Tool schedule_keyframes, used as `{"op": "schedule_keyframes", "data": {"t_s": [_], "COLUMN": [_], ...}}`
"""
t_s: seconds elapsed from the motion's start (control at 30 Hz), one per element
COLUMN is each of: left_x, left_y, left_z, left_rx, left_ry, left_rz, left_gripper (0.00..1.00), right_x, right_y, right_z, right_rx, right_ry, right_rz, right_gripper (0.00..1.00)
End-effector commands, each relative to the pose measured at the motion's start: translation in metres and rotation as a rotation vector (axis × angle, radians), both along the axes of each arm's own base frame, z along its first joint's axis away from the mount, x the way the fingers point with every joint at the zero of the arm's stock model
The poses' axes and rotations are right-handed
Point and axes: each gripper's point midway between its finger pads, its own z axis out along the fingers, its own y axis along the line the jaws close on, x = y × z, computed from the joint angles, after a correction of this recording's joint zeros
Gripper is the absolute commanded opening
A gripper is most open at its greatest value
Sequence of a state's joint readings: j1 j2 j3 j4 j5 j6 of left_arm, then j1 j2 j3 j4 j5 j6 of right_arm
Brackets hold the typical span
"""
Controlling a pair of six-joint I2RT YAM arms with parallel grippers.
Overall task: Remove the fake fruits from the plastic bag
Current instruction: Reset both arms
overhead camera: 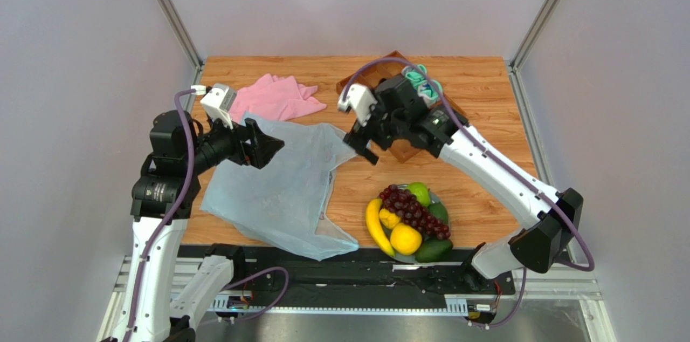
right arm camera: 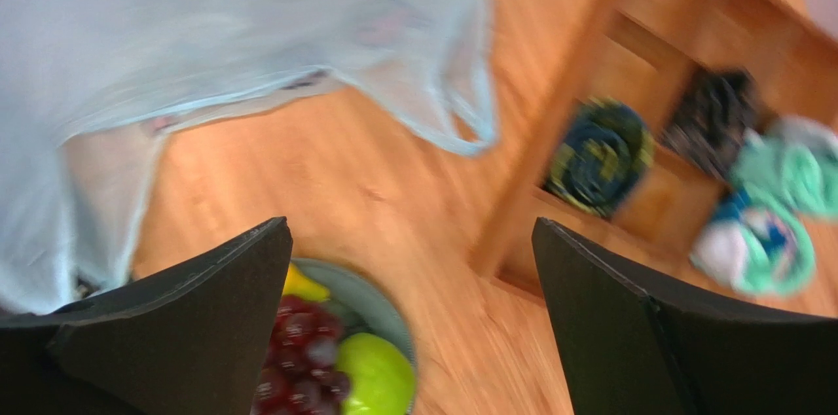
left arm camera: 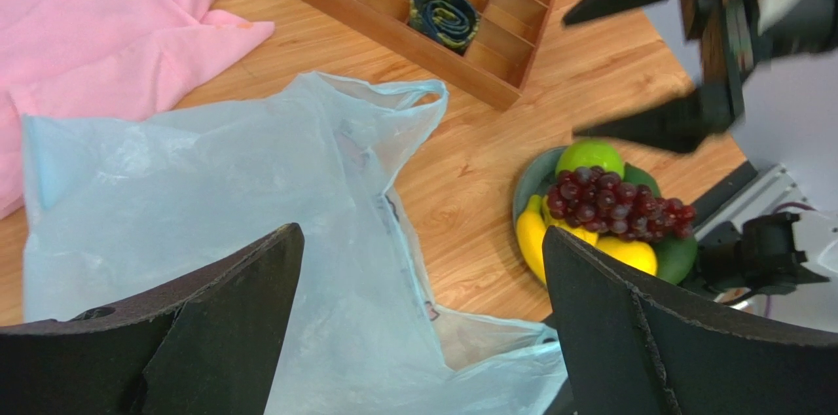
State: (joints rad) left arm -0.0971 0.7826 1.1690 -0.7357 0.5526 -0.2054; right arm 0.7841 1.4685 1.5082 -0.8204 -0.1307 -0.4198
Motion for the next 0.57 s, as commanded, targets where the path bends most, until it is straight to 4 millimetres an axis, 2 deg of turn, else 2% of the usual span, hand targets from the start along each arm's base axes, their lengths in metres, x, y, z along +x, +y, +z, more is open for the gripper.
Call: {"op": "schedule_keyframes", "data": {"t_s": [0.0,0.03,0.07,0.1,0.13,0.2,0.23,0.33,0.43,0.5,0.53], "left_x": [0.009,0.009,0.008,0.008,0.009,0.009,0.01,0.012,0.017,0.022,0.024], "left_y": [0.016,0.018,0.02,0.021,0.023,0.026,0.027,0.031,0.035,0.034,0.033], "left_z": [-0.003,-0.003,-0.006,-0.008,-0.008,-0.012,-0.013,-0.023,-0.028,-0.027,-0.025], "left_rx": [0.095,0.115,0.128,0.142,0.159,0.178,0.191,0.218,0.261,0.258,0.25], "left_ry": [-0.07,-0.08,-0.07,-0.067,-0.072,-0.056,-0.055,-0.018,-0.021,-0.026,-0.03], "left_rz": [0.052,0.052,0.052,0.056,0.058,0.062,0.059,0.068,0.068,0.065,0.065], "left_gripper": [0.99,0.99,0.99,0.99,0.99,0.99,0.99,0.99,0.99,0.99,0.99], "right_x": [0.066,0.073,0.076,0.062,0.051,0.028,0.018,0.001,-0.002,0.004,0.005], "right_y": [-0.079,-0.105,-0.134,-0.15,-0.162,-0.163,-0.165,-0.174,-0.186,-0.183,-0.181], "right_z": [0.007,-0.002,-0.009,-0.025,-0.008,-0.01,0.0,0.005,0.0,0.007,0.001], "right_rx": [0.025,0.012,-0.075,-0.147,-0.097,-0.051,-0.009,-0.026,-0.098,-0.054,-0.047], "right_ry": [-0.036,0.012,0.003,0.053,0.016,0.033,0.02,0.045,0.033,-0.024,-0.026], "right_rz": [-0.434,-0.592,-0.727,-0.759,-0.773,-0.731,-0.729,-0.787,-0.789,-0.772,-0.753], "right_gripper": [1.0,1.0,1.0,1.0,1.0,1.0,1.0,1.0,0.98,1.0,1.0]}}
